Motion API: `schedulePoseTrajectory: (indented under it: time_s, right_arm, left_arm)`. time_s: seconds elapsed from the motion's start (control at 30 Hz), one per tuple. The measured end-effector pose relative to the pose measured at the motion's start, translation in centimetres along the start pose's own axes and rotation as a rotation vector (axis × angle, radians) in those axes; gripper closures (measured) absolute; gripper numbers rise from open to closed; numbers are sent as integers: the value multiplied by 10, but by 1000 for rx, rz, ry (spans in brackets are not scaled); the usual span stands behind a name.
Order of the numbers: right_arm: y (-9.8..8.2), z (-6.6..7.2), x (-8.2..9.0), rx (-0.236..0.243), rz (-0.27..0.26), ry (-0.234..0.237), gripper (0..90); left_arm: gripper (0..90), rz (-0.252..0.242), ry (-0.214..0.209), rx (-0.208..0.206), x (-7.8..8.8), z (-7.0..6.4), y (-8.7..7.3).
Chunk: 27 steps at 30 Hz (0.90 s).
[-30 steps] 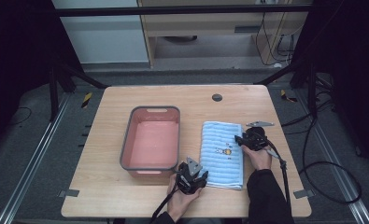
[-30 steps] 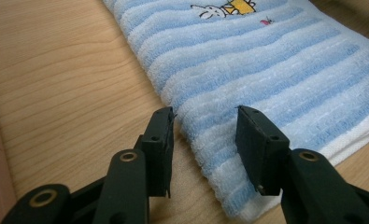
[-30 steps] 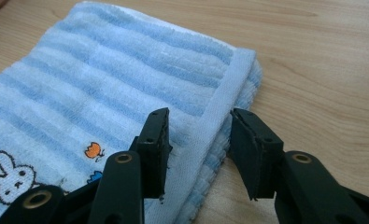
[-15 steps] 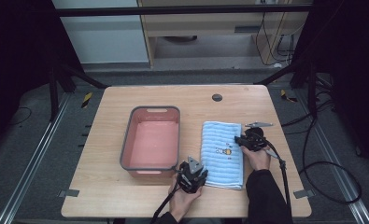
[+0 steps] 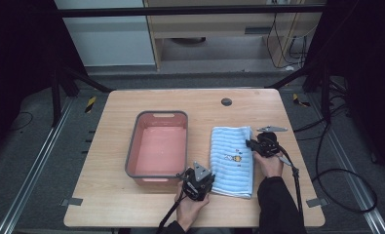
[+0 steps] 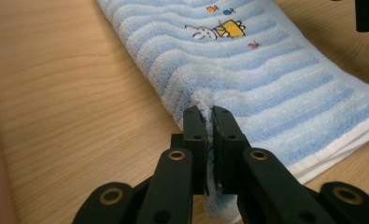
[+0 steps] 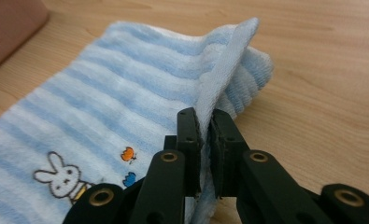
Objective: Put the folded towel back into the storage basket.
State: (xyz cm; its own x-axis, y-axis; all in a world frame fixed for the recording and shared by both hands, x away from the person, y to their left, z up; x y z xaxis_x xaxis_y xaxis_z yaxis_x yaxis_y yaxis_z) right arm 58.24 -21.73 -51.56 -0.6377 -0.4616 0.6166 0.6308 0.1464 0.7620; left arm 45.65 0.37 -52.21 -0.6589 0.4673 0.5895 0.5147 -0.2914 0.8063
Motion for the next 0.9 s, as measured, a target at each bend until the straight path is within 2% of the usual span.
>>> schedulePoseTrajectory:
  time_s: [0.1, 0.23, 0.4, 0.53, 0.63, 0.9]
  right_arm:
    - [5, 5, 8, 14, -25, 11, 837]
    - [15, 14, 21, 51, -61, 15, 837]
    - [26, 23, 32, 85, -104, 20, 837]
    - [31, 26, 38, 90, -123, 22, 837]
    - [39, 33, 47, 100, -163, 34, 838]
    - [49, 43, 58, 120, -201, 35, 842]
  left_arm:
    - [853, -21, -5, -10, 7, 0, 5]
    - [853, -40, -1, -49, 17, -2, 12]
    - [853, -69, -13, -50, 29, -1, 21]
    - [853, -85, -21, -61, 38, -1, 27]
    - [852, -98, -21, -64, 43, -1, 32]
    - [852, -123, -17, -68, 54, 3, 43]
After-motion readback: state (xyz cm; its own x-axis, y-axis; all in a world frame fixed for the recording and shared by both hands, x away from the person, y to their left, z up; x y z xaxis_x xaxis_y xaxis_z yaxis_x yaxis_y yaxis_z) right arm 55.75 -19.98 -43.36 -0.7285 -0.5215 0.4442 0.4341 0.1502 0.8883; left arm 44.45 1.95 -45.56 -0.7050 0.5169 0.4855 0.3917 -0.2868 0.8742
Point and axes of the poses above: each handheld gripper's, and its own axes: x roughly backward along the jaws, y roughly out of its top, z roughly to its left, the point moved 5 cm from there along -x, roughly forward along the jaws, and after that the axes turned 5 degrees about y, right-handed, at the moved point
